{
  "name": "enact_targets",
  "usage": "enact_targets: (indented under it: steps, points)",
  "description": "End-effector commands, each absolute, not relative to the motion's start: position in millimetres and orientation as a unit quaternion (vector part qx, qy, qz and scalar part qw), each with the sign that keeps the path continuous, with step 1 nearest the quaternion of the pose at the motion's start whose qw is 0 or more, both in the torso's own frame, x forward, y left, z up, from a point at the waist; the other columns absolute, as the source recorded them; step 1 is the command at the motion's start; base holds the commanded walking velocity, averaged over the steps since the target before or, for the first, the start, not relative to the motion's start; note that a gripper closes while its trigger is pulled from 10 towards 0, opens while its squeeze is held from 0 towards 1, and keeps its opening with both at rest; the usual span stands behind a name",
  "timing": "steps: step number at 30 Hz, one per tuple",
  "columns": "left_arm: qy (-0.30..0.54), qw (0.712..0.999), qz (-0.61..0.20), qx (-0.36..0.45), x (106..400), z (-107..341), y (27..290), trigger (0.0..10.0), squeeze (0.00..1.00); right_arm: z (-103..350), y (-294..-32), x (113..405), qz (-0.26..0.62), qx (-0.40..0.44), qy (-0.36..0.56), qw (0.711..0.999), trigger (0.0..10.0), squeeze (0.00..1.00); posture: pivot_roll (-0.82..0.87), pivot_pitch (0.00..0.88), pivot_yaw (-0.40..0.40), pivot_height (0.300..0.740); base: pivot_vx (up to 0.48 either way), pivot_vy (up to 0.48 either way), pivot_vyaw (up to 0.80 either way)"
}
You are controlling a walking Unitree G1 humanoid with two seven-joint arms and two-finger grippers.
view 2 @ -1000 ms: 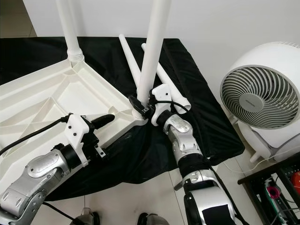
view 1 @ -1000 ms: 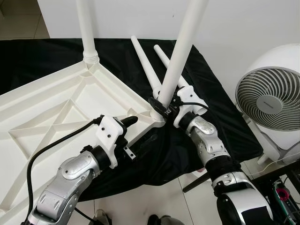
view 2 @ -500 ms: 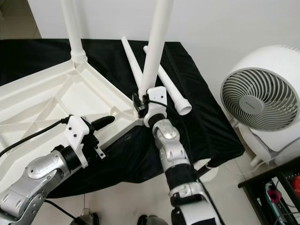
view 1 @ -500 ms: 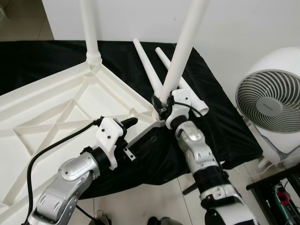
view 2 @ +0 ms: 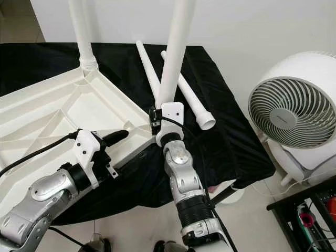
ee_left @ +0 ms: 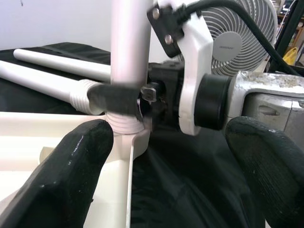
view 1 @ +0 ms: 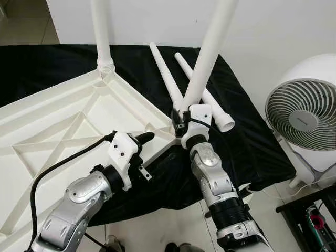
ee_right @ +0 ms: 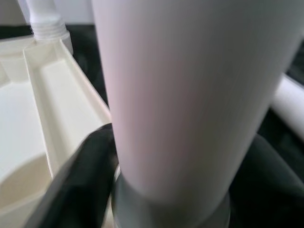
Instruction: Building children table
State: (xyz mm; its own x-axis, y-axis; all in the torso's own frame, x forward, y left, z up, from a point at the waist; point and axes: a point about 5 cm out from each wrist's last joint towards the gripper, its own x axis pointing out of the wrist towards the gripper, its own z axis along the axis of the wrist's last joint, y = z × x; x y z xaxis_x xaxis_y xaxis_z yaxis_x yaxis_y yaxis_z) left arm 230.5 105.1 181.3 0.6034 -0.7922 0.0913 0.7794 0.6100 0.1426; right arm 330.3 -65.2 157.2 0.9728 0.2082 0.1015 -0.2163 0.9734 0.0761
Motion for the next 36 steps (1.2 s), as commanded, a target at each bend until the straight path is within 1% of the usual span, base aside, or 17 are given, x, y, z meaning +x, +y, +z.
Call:
enact_targets:
  steps: [1,5,10,11,12,16,23,24,29,34,35,36]
  points:
    - [-0.074,0.886,-0.455,0.047,226.1,181.3,100.7,10.0,0.0,142.9,-70.4,328.9,0.102,0.054,-0.012,0.993,10.0,1.0,0.15,0.116,-0.117,0.74,0.0,0.0,0.0]
    - [-0.075,0.886,-0.455,0.047,226.5,181.6,100.5,10.0,0.0,148.0,-79.1,331.6,0.112,0.048,-0.029,0.992,10.0,1.0,0.15,0.115,-0.118,0.74,0.0,0.0,0.0]
    - [-0.076,0.885,-0.456,0.046,226.4,182.3,99.4,10.0,0.0,158.7,-89.9,337.4,0.152,0.05,-0.049,0.986,10.0,1.0,0.15,0.116,-0.12,0.74,0.0,0.0,0.0]
    - [-0.077,0.886,-0.456,0.046,226.6,182.5,99.1,10.0,0.0,162.5,-92.6,339.2,0.179,0.05,-0.053,0.981,10.0,0.0,0.15,0.116,-0.12,0.74,0.0,0.0,0.0]
    - [-0.077,0.886,-0.456,0.046,226.6,182.5,99.1,10.0,0.0,162.5,-92.6,339.2,0.179,0.05,-0.053,0.981,10.0,0.0,0.15,0.116,-0.12,0.74,0.0,0.0,0.0]
    - [-0.078,0.886,-0.454,0.046,226.9,183.2,99.1,10.0,0.0,173.9,-100.8,343.4,0.25,0.038,-0.07,0.965,10.0,0.0,0.15,0.117,-0.119,0.74,0.0,0.0,0.0]
    - [-0.079,0.887,-0.453,0.045,227.4,183.9,99.4,10.0,0.0,176.8,-105.1,346.4,0.29,0.004,-0.076,0.954,10.0,0.0,0.15,0.119,-0.118,0.74,0.0,0.0,0.0]
    - [-0.079,0.887,-0.453,0.045,227.9,184.0,98.9,10.0,0.0,176.4,-105.2,348.1,0.319,-0.011,-0.076,0.945,10.0,0.0,0.15,0.123,-0.115,0.74,0.0,0.0,0.0]
    - [-0.079,0.886,-0.454,0.044,228.8,184.4,97.5,10.0,0.0,173.6,-103.1,351.4,0.355,-0.04,-0.074,0.931,10.0,0.0,0.15,0.128,-0.108,0.74,0.0,0.0,0.0]
    - [-0.081,0.887,-0.453,0.044,229.5,185.4,97.2,10.0,0.0,171.6,-103.1,355.7,0.369,-0.063,-0.069,0.925,10.0,0.0,0.16,0.131,-0.109,0.74,0.0,0.0,0.0]
    - [-0.082,0.887,-0.452,0.045,229.8,185.8,97.4,10.0,0.0,171.0,-103.1,357.3,0.373,-0.071,-0.07,0.922,6.8,0.0,0.16,0.132,-0.111,0.74,0.0,0.0,0.0]
    - [-0.082,0.887,-0.452,0.045,229.8,185.8,97.4,10.0,0.0,171.0,-103.1,357.3,0.373,-0.071,-0.07,0.922,6.8,0.0,0.16,0.132,-0.111,0.74,0.0,0.0,0.0]
